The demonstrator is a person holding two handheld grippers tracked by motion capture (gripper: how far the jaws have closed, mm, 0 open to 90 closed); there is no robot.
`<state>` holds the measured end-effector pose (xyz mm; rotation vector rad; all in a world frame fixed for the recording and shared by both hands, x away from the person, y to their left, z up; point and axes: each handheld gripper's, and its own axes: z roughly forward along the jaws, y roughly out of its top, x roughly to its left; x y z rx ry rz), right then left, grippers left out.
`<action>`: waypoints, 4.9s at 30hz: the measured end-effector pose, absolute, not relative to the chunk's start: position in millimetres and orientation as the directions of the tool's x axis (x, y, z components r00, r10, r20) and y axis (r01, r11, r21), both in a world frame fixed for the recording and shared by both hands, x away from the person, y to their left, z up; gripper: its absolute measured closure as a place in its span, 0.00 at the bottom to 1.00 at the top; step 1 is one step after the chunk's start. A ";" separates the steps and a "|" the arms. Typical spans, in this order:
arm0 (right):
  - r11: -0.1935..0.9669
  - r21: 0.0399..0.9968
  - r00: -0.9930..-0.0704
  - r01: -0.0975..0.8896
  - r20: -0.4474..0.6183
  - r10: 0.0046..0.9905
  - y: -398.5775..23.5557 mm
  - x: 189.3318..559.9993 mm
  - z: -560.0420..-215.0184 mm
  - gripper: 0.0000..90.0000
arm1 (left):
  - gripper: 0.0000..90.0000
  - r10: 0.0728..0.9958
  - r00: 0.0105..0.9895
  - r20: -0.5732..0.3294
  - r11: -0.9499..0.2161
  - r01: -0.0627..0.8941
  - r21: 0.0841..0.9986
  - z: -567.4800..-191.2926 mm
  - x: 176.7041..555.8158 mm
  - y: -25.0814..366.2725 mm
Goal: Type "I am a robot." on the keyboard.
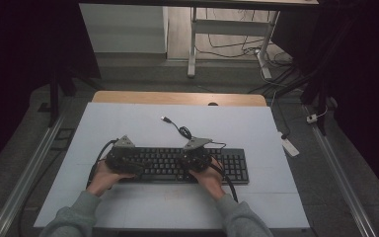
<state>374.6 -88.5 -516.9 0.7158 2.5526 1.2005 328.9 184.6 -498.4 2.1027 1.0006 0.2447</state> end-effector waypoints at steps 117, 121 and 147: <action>0.487 0.811 -0.817 0.324 -0.020 0.577 -179.1 338.4 -505.3 0.65 | 0.99 0.625 0.768 -0.138 -0.506 0.533 0.678 -517.3 324.4 142.1; 0.485 0.812 -0.819 0.324 -0.017 0.574 -179.0 338.5 -505.5 0.65 | 0.99 0.626 0.768 -0.137 -0.507 0.534 0.677 -517.7 324.4 141.6; 0.486 0.812 -0.819 0.325 -0.016 0.573 -178.7 338.4 -505.6 0.65 | 0.83 0.667 0.726 -0.167 -0.386 0.529 0.756 -500.3 323.2 166.6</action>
